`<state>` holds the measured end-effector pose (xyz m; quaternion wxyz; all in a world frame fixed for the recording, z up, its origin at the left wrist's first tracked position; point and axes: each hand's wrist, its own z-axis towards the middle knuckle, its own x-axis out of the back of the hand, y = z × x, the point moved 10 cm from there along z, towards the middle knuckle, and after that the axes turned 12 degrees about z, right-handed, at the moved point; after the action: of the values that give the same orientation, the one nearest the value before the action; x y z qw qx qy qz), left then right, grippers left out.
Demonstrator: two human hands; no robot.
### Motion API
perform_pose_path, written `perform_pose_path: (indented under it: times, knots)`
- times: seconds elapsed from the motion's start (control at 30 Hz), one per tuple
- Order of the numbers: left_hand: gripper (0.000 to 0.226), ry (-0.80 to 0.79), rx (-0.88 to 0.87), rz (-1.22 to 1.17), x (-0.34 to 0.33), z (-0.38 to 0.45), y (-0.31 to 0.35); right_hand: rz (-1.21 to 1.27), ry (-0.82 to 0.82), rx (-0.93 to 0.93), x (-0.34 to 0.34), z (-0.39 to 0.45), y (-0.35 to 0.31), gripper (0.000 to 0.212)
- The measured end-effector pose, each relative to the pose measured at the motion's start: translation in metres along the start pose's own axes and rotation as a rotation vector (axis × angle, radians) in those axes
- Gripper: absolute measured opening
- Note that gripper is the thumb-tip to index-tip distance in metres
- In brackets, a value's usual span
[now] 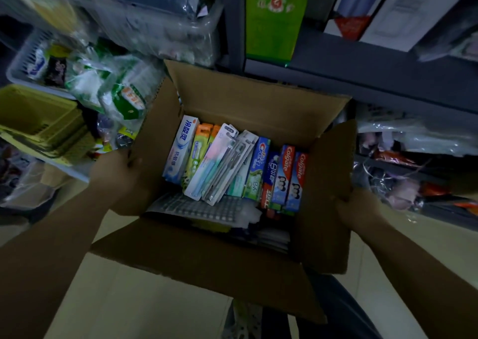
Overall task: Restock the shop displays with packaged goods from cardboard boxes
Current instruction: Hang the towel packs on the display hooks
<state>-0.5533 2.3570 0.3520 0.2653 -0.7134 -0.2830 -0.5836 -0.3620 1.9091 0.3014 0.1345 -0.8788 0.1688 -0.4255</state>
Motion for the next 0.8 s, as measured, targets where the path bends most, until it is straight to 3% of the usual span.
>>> perform_pose_path:
  times: [0.1,0.43,0.67,0.8]
  knots:
    - [0.042,-0.016,-0.008,-0.008,0.011,-0.01,0.005,0.003,0.02,0.019,0.019,-0.011,0.0,0.02]
    - [0.019,-0.102,-0.136,0.064,0.042,-0.065,0.042,0.091,-0.04,-0.106,0.074,-0.075,0.083,0.028]
    - [0.018,-0.146,-0.181,0.025,0.057,-0.125,0.123,0.209,-0.018,-0.191,0.124,-0.111,0.185,0.018]
    - [0.018,-0.095,-0.248,0.045,0.062,-0.171,0.196,0.276,0.023,-0.243,0.148,-0.131,0.268,0.021]
